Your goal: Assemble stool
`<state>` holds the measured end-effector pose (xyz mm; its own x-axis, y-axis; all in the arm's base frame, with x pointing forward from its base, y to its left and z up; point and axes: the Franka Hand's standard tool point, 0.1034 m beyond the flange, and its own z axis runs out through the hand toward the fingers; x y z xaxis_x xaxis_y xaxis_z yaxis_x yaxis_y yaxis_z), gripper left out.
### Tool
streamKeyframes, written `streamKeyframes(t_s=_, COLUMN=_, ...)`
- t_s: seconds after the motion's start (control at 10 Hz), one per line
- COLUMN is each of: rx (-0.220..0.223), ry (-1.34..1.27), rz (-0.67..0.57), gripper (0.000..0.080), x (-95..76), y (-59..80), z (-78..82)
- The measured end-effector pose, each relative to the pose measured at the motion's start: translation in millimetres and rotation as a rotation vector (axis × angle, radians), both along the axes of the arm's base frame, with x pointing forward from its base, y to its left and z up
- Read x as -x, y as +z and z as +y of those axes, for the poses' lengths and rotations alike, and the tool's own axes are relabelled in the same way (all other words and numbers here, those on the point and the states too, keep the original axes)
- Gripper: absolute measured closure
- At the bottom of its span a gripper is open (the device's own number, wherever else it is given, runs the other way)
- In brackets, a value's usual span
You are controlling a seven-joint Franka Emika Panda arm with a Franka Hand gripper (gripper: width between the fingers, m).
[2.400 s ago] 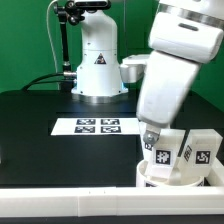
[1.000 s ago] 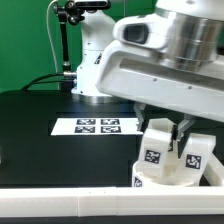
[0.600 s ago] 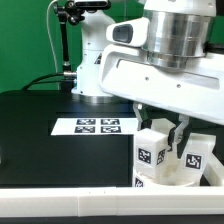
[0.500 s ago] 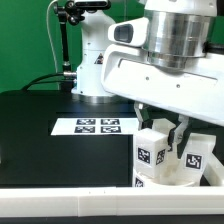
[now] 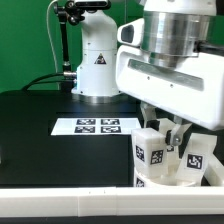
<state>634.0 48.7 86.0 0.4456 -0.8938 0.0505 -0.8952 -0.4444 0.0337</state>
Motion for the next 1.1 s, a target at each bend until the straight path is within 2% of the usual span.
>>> streamKeyframes(t_s=0.2, rx=-0.019, ry=-0.184, rz=-0.056, gripper=0.0466, x=-2.0, y=-0.5, z=2.2)
streamKeyframes(t_s=0.5, rx=-0.07, ry=-0.416, rz=-0.127, gripper=0.0466, x=-6.0, y=-0.9, z=10.1)
streamKeyframes(t_s=1.1, rx=-0.194, ry=-0.872, rz=-0.146, gripper=0.0466, x=-13.1, y=-0.6, z=26.5)
